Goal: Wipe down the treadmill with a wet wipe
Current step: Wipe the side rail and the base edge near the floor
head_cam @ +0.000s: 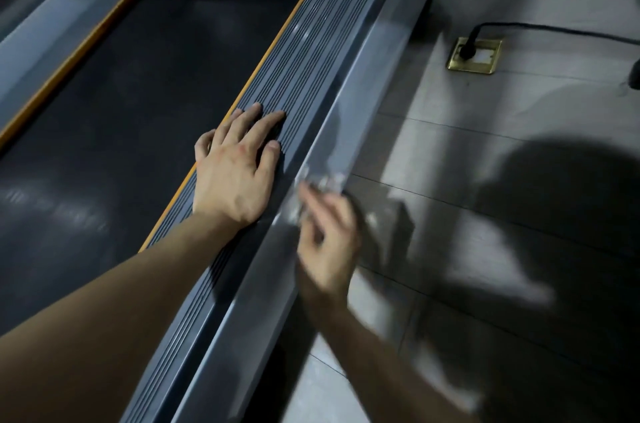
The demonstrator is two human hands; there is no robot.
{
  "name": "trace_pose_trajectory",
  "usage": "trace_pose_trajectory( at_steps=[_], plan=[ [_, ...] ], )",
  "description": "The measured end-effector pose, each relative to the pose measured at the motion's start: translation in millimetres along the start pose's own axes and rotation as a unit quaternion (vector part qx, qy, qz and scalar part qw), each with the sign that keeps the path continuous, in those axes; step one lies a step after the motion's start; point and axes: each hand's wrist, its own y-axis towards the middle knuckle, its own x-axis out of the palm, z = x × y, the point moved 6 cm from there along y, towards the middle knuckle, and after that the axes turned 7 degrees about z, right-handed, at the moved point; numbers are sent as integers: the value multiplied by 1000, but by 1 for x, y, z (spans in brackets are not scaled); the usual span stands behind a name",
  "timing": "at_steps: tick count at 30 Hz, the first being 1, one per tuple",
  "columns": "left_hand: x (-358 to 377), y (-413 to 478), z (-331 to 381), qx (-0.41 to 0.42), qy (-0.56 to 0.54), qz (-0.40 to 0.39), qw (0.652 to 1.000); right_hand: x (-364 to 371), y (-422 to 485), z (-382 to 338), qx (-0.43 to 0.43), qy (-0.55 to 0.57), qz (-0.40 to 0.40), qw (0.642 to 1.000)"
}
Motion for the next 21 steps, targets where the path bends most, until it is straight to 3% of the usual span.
trace_pose_trajectory(
  at_steps=[3,9,11,14,18,21],
  plan=[
    [0,0,-1,-2,-1,-3,1000,-14,-51,-5,-12,14,-38,999],
    [-2,0,-1,-11,-14,-6,1000,14,134,17,-1,-13,92,996],
    [-2,0,-1,-12,-13,-5,1000,15,153,21,2,-24,108,994],
    [-2,1,0,-14,-10,-4,1000,10,90,26,25,5,98,995],
    [-2,0,0,-8,-6,-1,1000,-7,-89,36,121,69,18,990],
    [-2,0,0,-10,-11,-2,1000,-6,-81,47,148,47,52,987]
  ],
)
